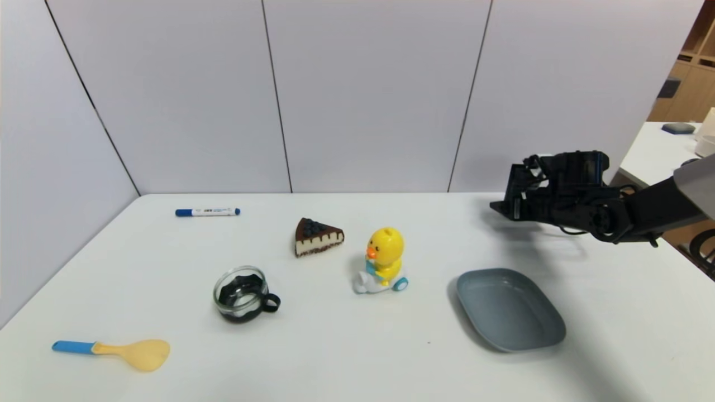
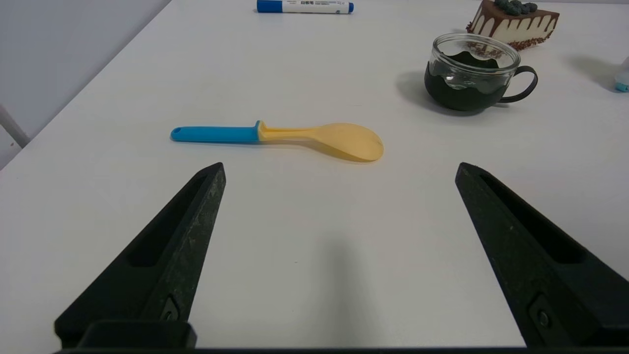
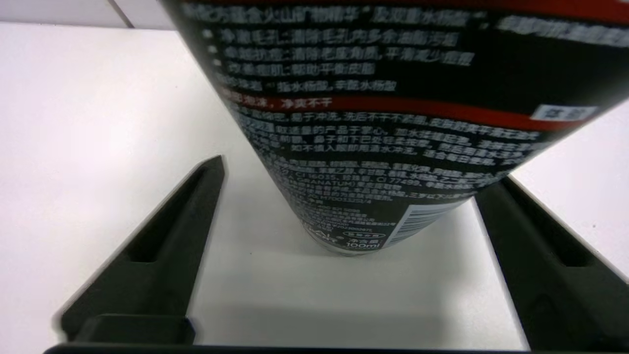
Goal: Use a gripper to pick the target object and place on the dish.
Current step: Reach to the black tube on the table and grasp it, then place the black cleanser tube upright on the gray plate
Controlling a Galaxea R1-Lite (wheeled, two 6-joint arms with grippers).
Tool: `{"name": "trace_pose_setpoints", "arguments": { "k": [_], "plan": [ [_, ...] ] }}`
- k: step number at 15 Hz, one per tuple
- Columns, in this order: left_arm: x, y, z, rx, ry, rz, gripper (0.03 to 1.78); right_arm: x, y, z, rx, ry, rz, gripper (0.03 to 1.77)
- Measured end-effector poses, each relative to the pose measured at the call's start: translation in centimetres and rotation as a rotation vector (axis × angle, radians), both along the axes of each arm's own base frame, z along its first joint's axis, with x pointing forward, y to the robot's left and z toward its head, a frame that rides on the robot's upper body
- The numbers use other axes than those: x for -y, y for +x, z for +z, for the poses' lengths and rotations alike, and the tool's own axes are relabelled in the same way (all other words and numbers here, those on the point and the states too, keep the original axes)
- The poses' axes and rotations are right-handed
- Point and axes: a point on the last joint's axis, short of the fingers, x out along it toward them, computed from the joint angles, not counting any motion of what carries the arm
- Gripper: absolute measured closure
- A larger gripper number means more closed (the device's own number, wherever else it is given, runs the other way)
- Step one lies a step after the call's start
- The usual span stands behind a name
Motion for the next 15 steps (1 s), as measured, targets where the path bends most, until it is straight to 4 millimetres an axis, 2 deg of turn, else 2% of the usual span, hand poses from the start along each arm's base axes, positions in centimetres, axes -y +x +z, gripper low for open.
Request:
{"name": "trace_pose_setpoints", "arguments": {
  "k": [3,5,6,11,15],
  "plan": [
    [0.0,0.0,0.0,0.0,0.0,0.0,0.12,0.0,0.0,-0.1,-0.003,-0.001,0.002,0.7],
    [0.0,0.0,0.0,0.0,0.0,0.0,0.12,0.0,0.0,-0.1,0.0,-0.002,0.001,0.92],
    [0.0,0.0,0.0,0.0,0.0,0.0,0.12,0.0,0.1,-0.1,0.006,-0.002,0.001,0.97],
    [0.0,0.0,0.0,0.0,0.0,0.0,0.12,0.0,0.1,0.0,0.011,-0.003,0.002,0.98],
    [0.0,0.0,0.0,0.0,0.0,0.0,0.12,-0.1,-0.4,1.0,0.029,-0.004,0.002,0.98]
  ]
}}
